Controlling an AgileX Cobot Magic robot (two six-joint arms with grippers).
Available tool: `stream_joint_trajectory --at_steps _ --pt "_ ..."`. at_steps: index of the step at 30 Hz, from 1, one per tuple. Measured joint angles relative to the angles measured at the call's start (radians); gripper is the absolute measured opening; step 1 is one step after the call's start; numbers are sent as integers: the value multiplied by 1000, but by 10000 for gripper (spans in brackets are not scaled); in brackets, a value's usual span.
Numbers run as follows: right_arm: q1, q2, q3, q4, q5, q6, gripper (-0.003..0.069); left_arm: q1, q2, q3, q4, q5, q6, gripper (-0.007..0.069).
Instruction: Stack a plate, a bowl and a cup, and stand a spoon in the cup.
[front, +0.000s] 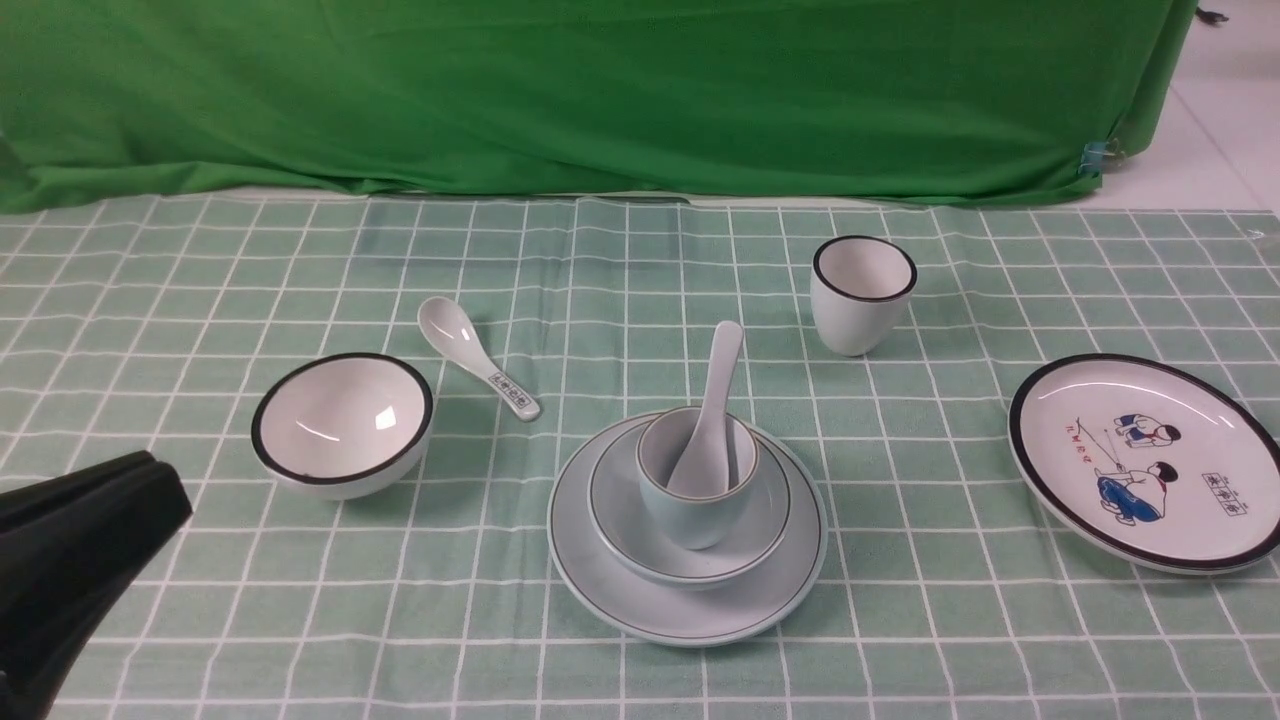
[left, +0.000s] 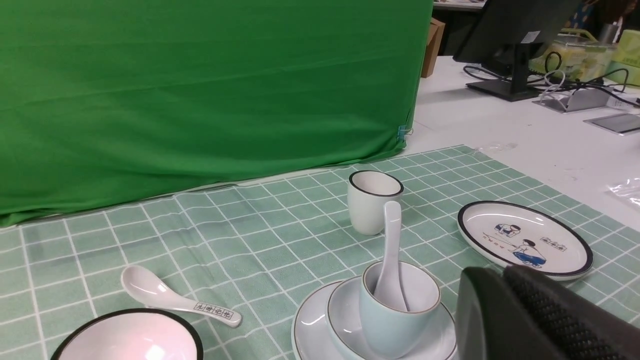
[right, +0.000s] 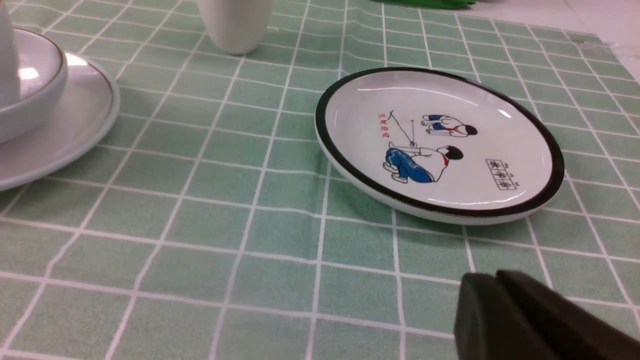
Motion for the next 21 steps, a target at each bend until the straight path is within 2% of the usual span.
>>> stream_joint_trajectory --at_steps 6,9,13,14,16,21 --pt "0 0 0 0 0 0 67 1 0 1 0 1 1 17" --pt "0 0 0 0 0 0 71 49 -17 7 -29 -2 49 17" --pt "0 0 0 0 0 0 77 218 -104 60 -134 -15 171 17" --pt "0 0 0 0 0 0 78 230 -110 65 -139 -19 187 17" --pt "0 0 0 0 0 0 85 404 -206 141 -217 -59 290 17" --pt "0 0 0 0 0 0 88 627 -292 300 -316 -77 358 17"
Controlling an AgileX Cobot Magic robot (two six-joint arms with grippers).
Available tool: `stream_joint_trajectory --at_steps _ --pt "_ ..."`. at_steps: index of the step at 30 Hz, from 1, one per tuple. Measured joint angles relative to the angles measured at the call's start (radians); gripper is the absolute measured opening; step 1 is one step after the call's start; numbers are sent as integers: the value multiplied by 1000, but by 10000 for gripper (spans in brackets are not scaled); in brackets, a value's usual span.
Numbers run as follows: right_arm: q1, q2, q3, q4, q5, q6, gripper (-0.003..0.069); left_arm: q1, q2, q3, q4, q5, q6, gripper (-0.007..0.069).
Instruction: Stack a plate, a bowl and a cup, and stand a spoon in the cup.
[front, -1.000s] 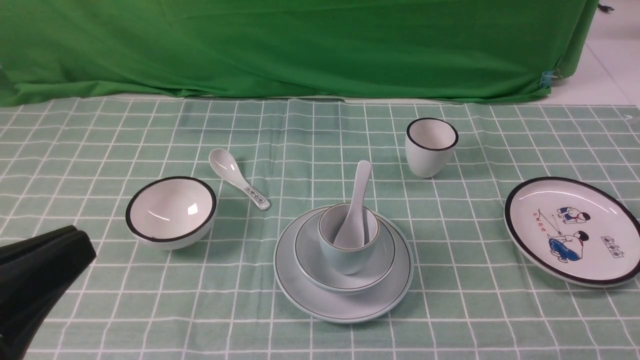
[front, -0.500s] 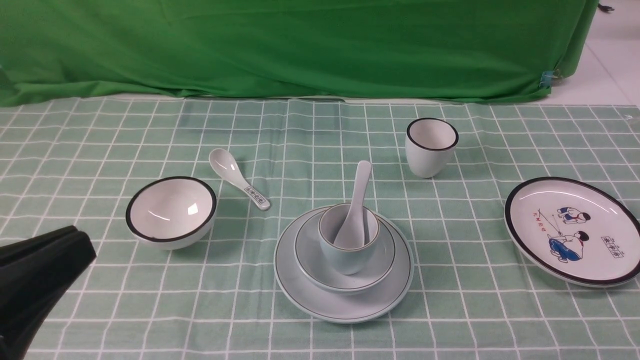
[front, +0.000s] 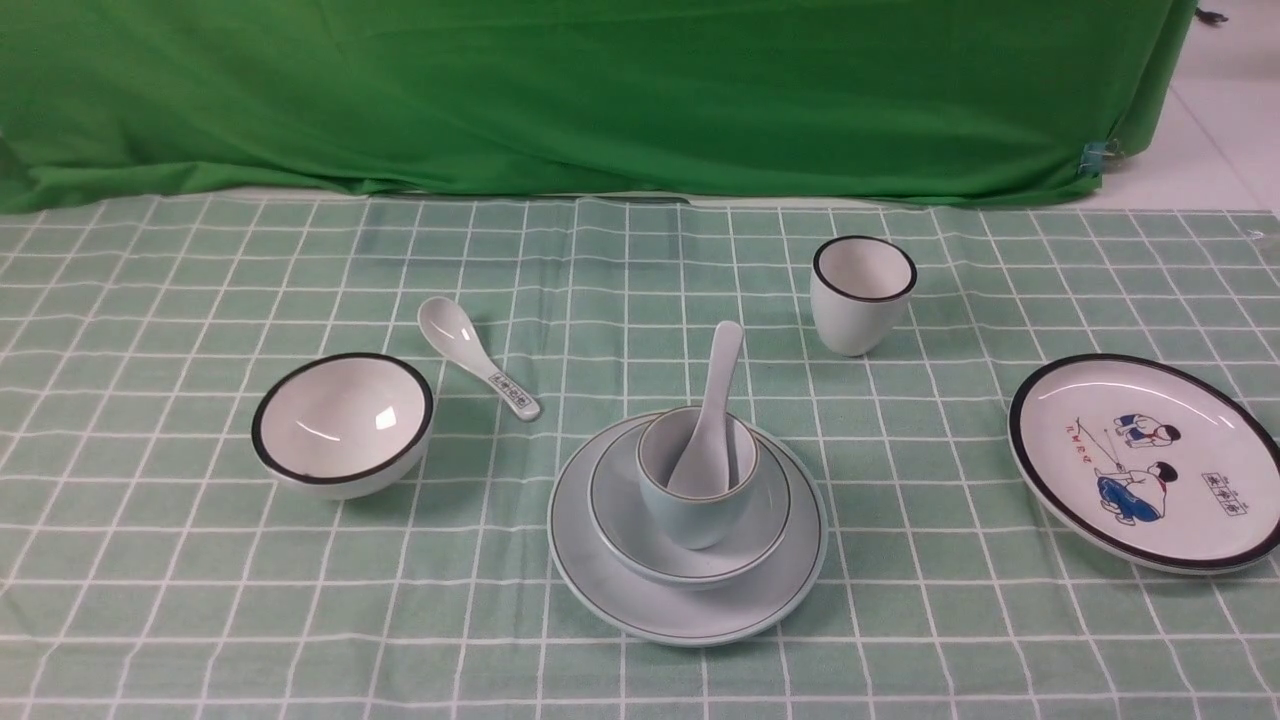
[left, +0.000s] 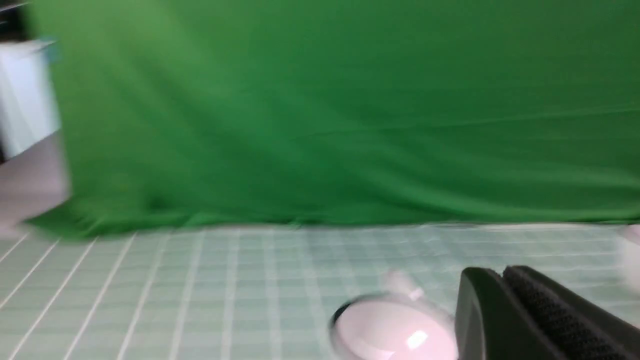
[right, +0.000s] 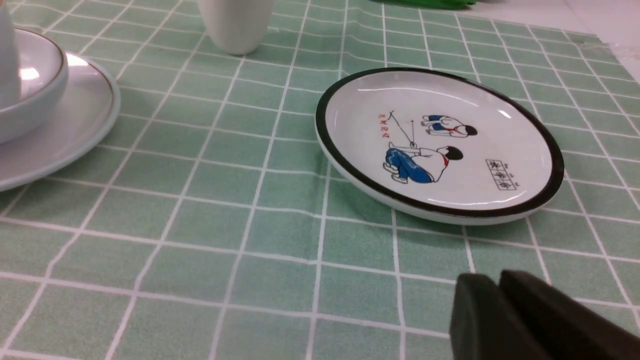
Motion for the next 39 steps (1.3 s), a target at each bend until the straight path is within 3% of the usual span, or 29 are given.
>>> stream_joint_trajectory --at_steps 3,9,39 --pt "0 0 0 0 1 0 90 58 -3 97 -46 3 4 17" --pt "0 0 0 0 0 0 90 68 -3 138 -108 77 4 17" --pt "0 0 0 -2 -1 0 141 47 -3 138 -69 56 5 17"
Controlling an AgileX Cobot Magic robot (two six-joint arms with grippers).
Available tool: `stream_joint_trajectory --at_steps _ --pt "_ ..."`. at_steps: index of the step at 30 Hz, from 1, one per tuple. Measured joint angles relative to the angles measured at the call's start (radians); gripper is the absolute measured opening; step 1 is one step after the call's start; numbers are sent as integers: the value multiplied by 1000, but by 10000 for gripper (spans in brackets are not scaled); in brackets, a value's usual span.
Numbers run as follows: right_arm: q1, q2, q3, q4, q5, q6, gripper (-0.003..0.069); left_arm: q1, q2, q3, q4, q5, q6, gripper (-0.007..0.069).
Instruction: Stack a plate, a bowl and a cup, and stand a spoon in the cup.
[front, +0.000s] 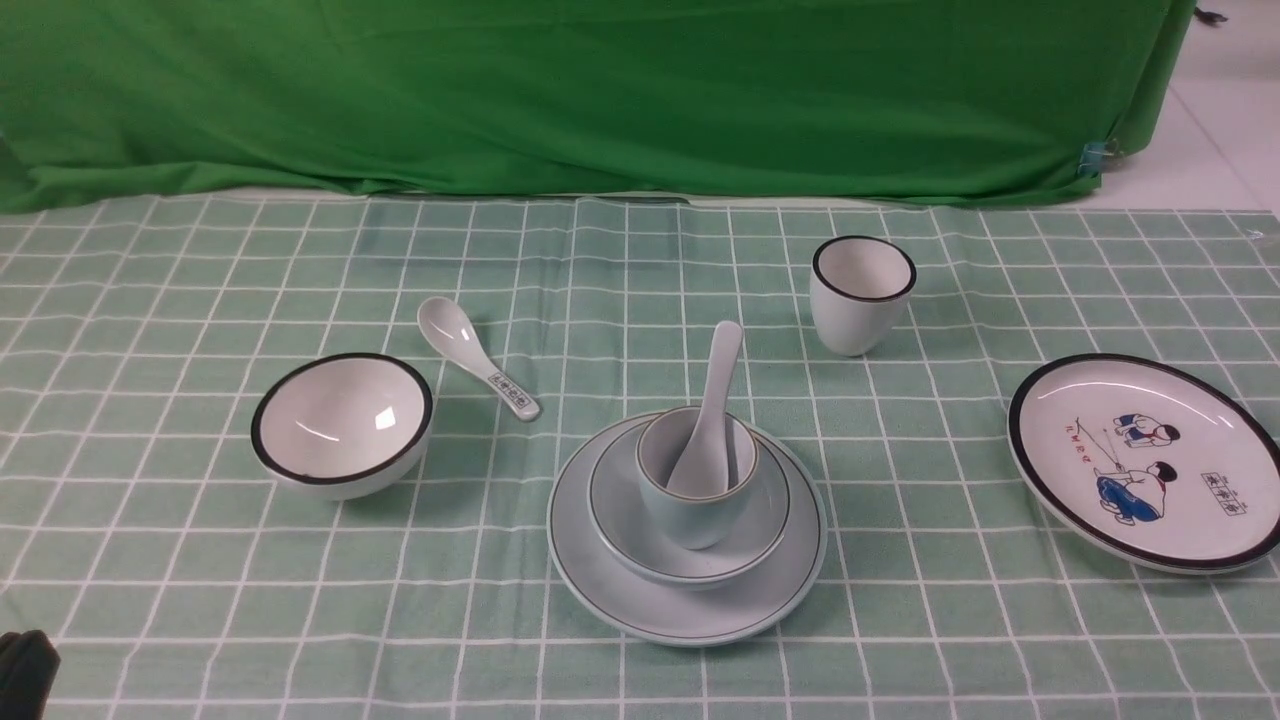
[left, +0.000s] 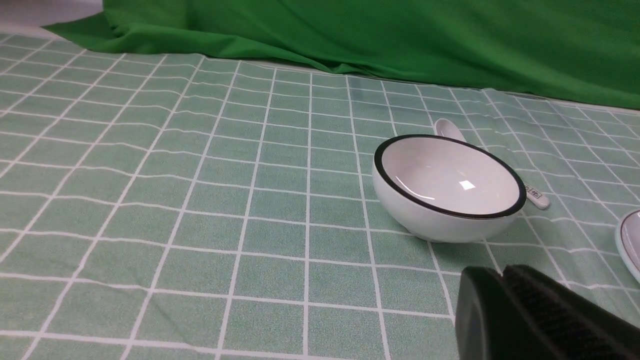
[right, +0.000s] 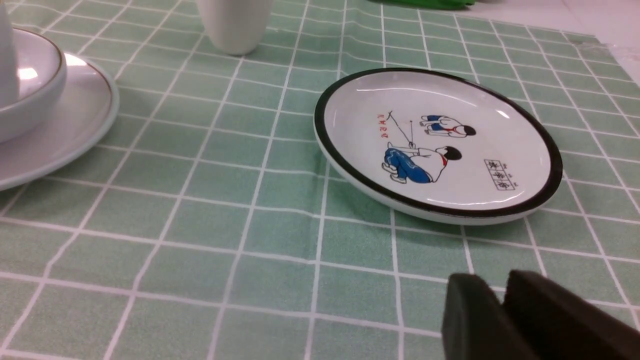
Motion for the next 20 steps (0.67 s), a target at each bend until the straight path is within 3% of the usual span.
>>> stream_joint_trajectory --at_steps 20 --pt "0 0 0 0 0 0 173 0 0 0 0 0 0 17"
